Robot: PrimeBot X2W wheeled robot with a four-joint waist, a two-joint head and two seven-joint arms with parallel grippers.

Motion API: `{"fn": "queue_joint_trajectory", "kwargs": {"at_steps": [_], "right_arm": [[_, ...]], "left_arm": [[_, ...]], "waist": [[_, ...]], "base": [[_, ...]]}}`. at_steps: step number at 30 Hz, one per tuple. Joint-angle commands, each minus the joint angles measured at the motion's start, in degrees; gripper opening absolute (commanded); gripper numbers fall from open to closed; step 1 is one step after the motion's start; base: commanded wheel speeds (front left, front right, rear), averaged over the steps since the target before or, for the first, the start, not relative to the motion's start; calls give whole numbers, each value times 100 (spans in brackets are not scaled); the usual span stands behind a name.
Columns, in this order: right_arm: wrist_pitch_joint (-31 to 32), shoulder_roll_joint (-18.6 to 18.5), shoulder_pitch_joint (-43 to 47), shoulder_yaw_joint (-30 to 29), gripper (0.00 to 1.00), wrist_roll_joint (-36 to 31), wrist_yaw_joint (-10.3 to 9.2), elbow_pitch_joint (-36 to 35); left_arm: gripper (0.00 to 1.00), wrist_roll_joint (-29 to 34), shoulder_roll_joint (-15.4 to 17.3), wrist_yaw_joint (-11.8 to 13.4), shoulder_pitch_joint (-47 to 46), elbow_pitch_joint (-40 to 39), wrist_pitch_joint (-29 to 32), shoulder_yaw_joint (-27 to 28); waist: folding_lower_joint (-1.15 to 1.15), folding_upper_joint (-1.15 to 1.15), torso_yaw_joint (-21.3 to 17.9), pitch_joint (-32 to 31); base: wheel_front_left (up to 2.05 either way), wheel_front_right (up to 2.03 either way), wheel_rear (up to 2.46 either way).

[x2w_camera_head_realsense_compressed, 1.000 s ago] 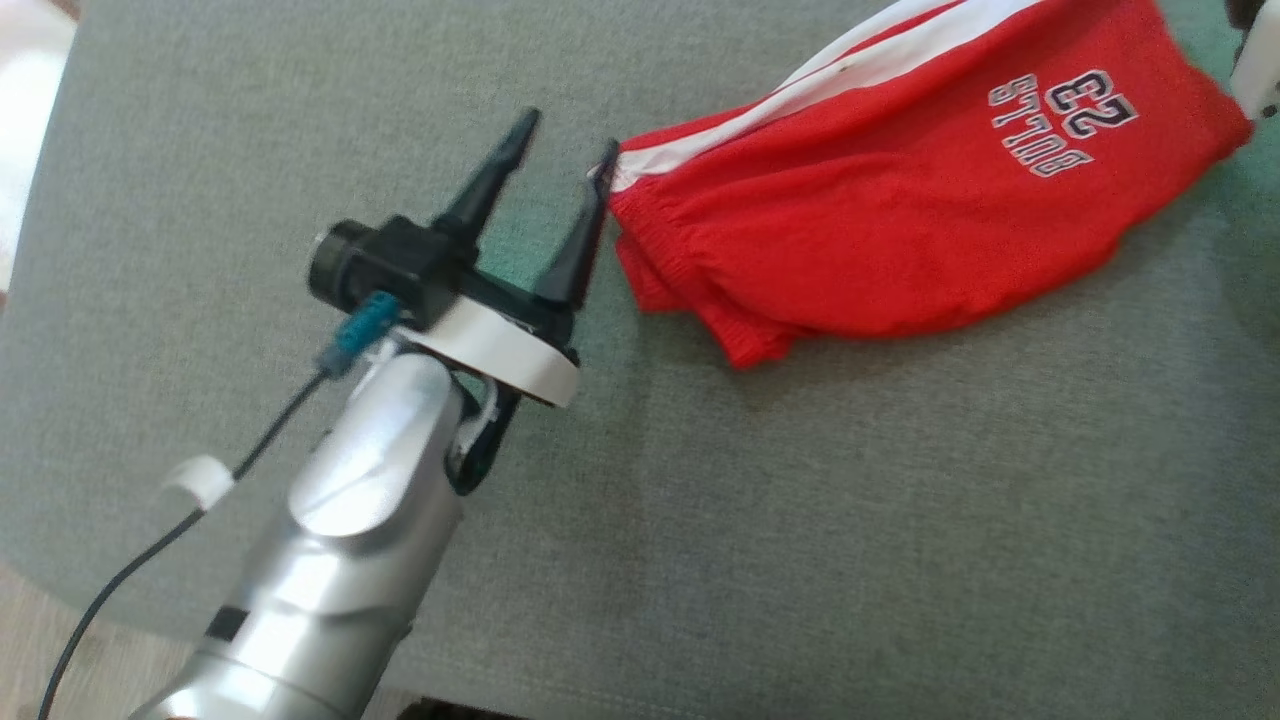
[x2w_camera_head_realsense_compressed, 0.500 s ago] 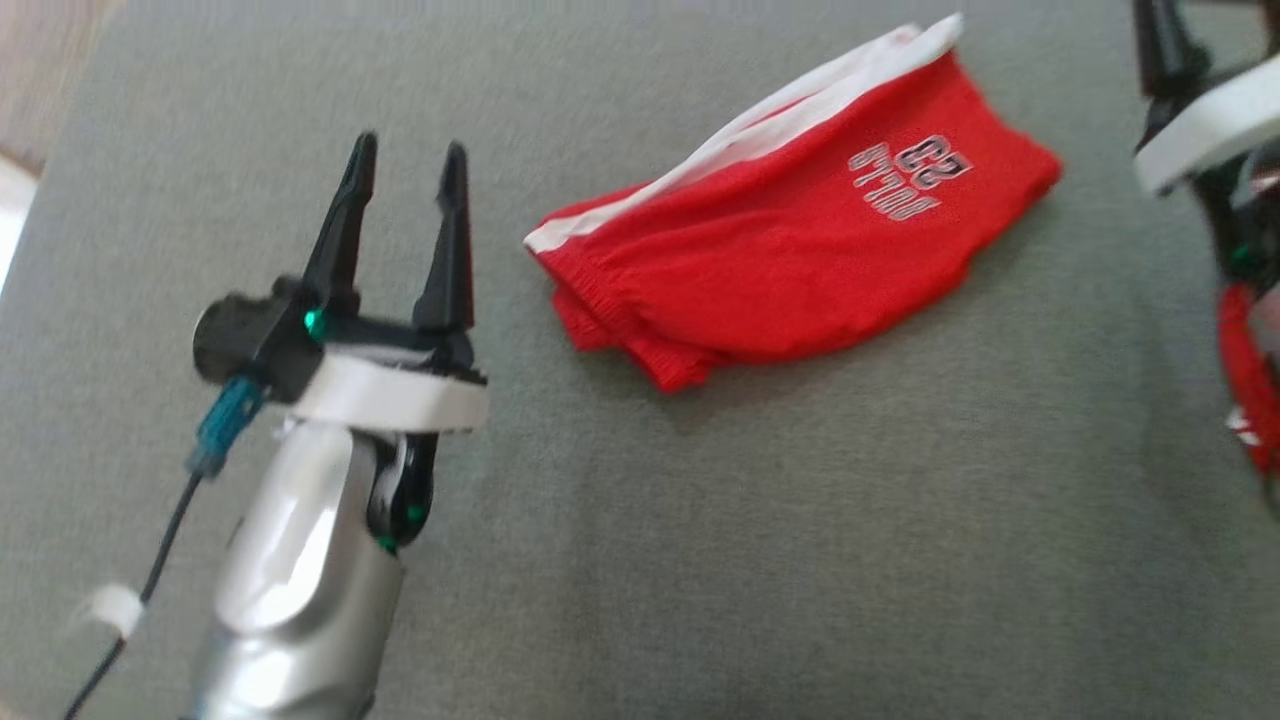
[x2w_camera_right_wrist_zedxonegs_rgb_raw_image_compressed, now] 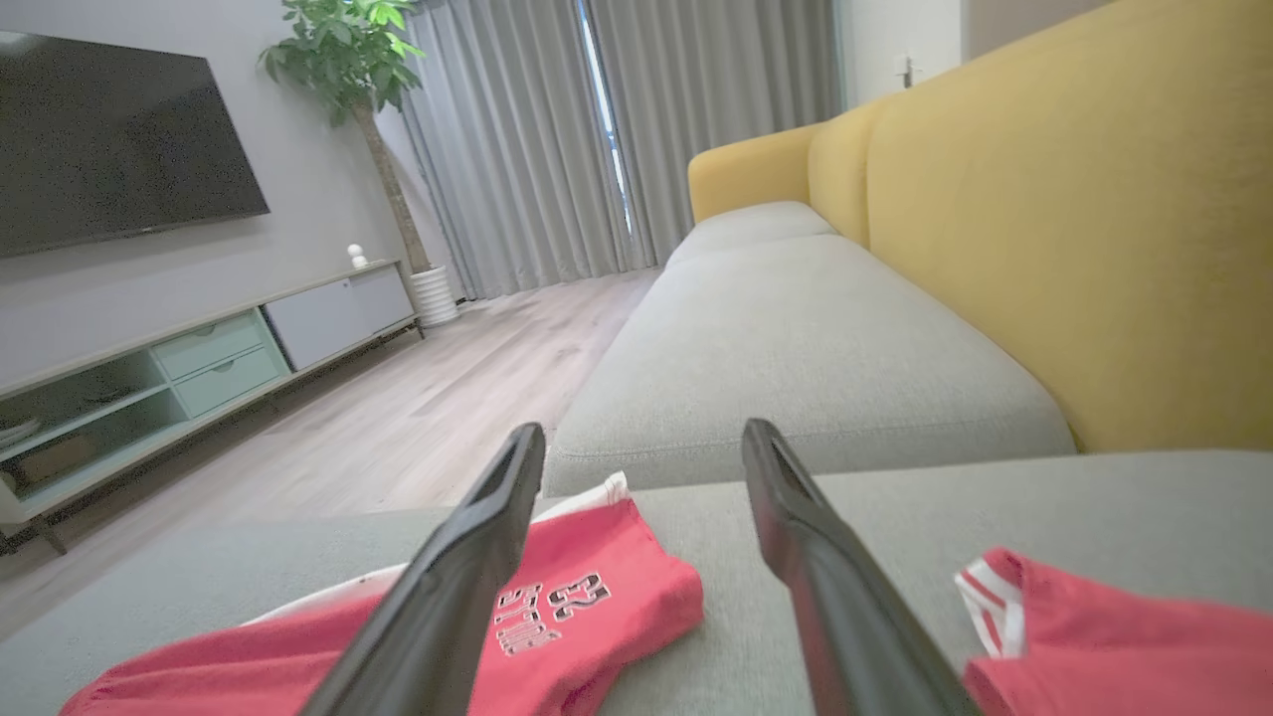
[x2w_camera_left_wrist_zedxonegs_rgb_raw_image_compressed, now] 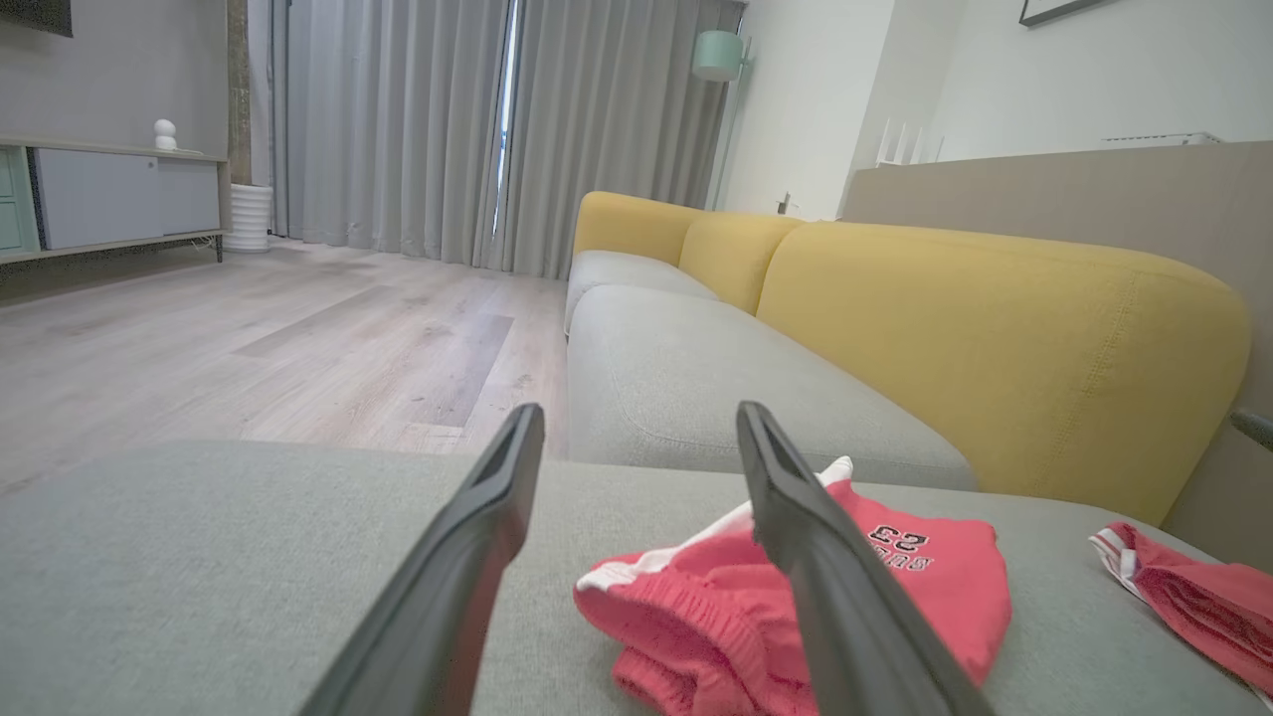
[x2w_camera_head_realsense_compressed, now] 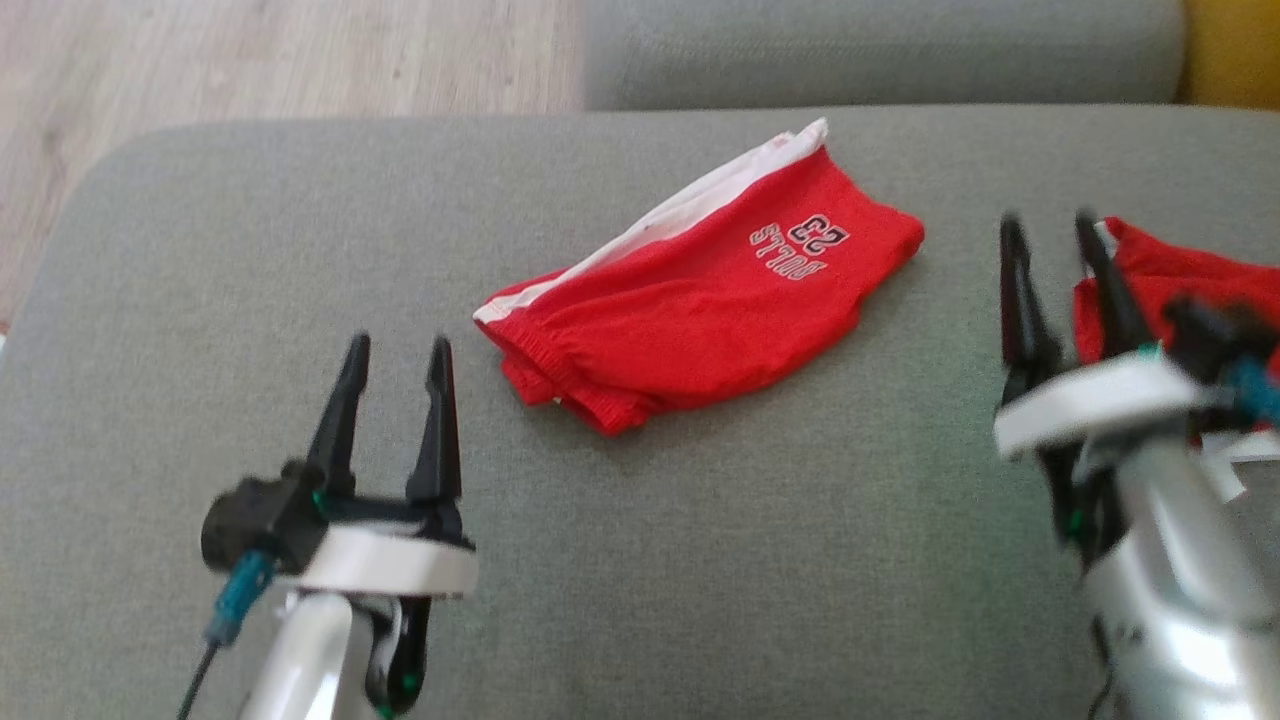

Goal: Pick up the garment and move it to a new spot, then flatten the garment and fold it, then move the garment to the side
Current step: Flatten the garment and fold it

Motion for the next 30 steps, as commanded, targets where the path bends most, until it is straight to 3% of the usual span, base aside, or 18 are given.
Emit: {"fn": "queue_joint_trajectory", "kwargs": {"at_steps": [1,6,13,21,30], "right_arm": [[-61,152,154,-55,100,-174,-5,-308],[-54,592,1073,-597,100,-546,-5,-781],[156,752,1611,-830,100,-793,-5,-1261],[437,766,1483,-928,100,-902,-5,-1562],[1130,768,547,-1287,100,-841,-5,-1420]], "left_arm": [[100,35,26,-28,-78,-239,-29,214],[100,38,2,-55,291,-327,-29,235],[100,-107,-7,2,517,-453,-29,215],[100,-134,-8,56,401,-509,-29,61],[100,-203,-9,89,60,-536,-29,-225]], "waist": [[1,0,-46,-109],[1,0,-66,-257],[1,0,-65,-289],[1,0,80,-38],[1,0,516,586]], "base": [[0,0,0],[0,0,0],[0,0,0],[0,0,0],[0,0,0]]}}
